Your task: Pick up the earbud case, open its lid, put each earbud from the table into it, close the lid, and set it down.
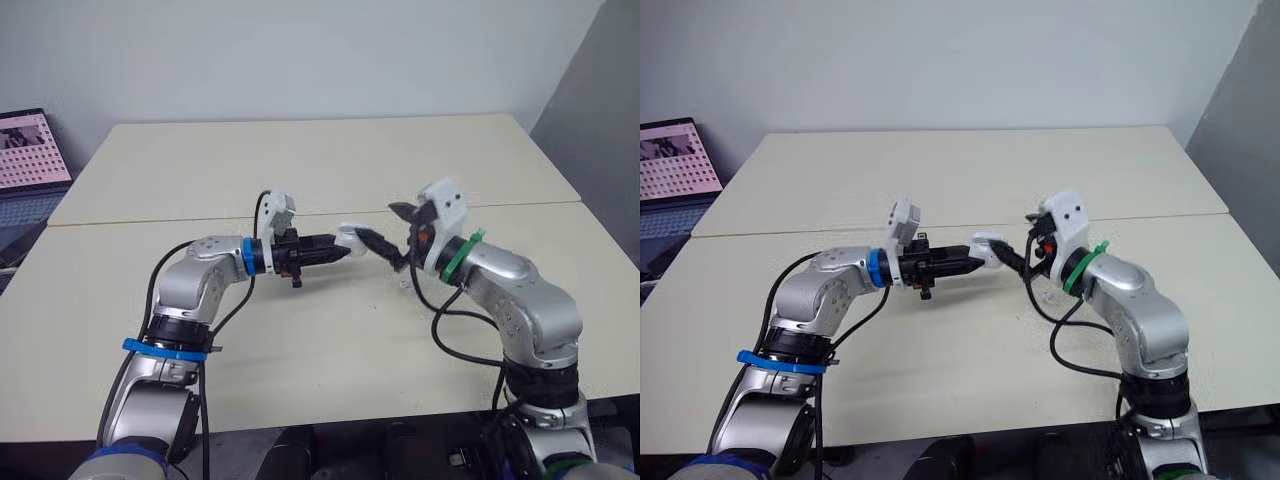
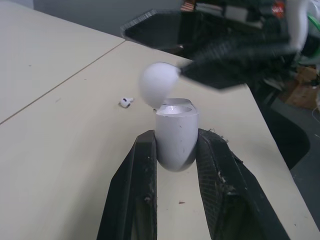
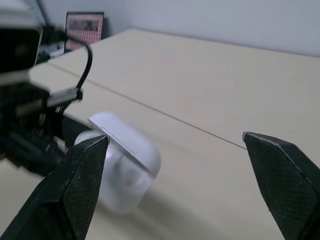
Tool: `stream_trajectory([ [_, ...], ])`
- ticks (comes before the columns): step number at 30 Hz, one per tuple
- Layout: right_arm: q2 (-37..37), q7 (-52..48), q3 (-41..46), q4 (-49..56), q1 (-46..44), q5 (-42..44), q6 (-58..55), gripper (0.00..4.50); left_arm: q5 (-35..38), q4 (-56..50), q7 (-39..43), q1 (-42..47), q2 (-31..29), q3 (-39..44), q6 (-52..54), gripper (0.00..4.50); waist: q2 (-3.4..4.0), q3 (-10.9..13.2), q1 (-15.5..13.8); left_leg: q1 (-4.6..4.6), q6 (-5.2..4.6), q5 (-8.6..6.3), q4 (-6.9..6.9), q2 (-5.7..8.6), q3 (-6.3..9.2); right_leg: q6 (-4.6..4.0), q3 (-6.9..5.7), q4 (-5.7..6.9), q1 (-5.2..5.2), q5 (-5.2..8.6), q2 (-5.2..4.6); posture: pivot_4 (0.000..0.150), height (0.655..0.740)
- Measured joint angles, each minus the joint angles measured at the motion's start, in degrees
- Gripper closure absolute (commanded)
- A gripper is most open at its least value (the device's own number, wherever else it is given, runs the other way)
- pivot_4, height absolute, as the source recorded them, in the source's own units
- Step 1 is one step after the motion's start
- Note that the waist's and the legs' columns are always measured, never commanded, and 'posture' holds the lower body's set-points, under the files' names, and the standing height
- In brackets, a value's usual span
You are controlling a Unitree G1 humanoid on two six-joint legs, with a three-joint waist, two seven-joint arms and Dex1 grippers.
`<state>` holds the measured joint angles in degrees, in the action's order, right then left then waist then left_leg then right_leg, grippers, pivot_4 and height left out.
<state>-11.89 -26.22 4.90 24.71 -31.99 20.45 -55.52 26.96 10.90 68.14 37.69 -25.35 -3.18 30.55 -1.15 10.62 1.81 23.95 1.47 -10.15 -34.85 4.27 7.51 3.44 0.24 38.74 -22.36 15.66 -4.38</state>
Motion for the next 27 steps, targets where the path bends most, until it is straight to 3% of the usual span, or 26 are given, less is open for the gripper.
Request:
stream_trajectory([
  [7,-0.05,2.46,4.1,-0.28,-0.39,5.66,-4.69,0.02,-0.1,0.16,-0.74,-0.55,0.87,-0.03,-1.6,3.77,0.0,0.0,0.0,0.0,-0.01,0.0,0.01,0.0,-0.04,0.0,0.04,0.0,-0.01,0.0,-0.01,0.15,0.74],
  [9,-2.97,1.58,3.86,-0.32,0.23,6.15,-4.63,0.02,-0.32,0.87,-2.18,-0.55,1.68,0.33,-3.28,3.77,0.0,0.0,-0.02,0.01,-0.01,0.0,0.0,0.01,-0.05,0.0,0.04,-0.02,-0.01,0.0,-0.02,0.15,0.74],
  [13,-12.4,-2.26,-0.75,-3.43,5.53,2.4,1.7,0.02,-0.7,2.88,-7.21,-1.18,3.78,3.25,-7.1,3.77,0.0,0.0,-0.09,0.0,-0.02,-0.01,0.0,0.03,-0.12,0.01,0.05,-0.11,0.03,0.01,-0.04,0.15,0.74],
  [18,-12.89,-6.01,-7.55,-10.35,9.0,-0.85,9.42,0.02,-0.69,1.41,-12.42,-3.64,7.2,4.79,-9.51,3.77,0.0,0.0,0.24,-0.05,-0.02,-0.01,0.01,0.0,-0.22,0.01,0.17,-0.07,0.0,0.01,-0.03,0.15,0.74],
  [27,-15.82,-13.61,-12.05,-24.38,9.28,-4.51,19.39,0.02,-0.32,-2.72,-15.05,-6.93,7.49,4.75,-9.23,3.77,-0.01,0.0,-0.18,-0.05,-0.02,-0.01,-0.02,0.03,-0.22,0.01,0.16,-0.13,0.07,0.0,-0.03,0.15,0.74],
])
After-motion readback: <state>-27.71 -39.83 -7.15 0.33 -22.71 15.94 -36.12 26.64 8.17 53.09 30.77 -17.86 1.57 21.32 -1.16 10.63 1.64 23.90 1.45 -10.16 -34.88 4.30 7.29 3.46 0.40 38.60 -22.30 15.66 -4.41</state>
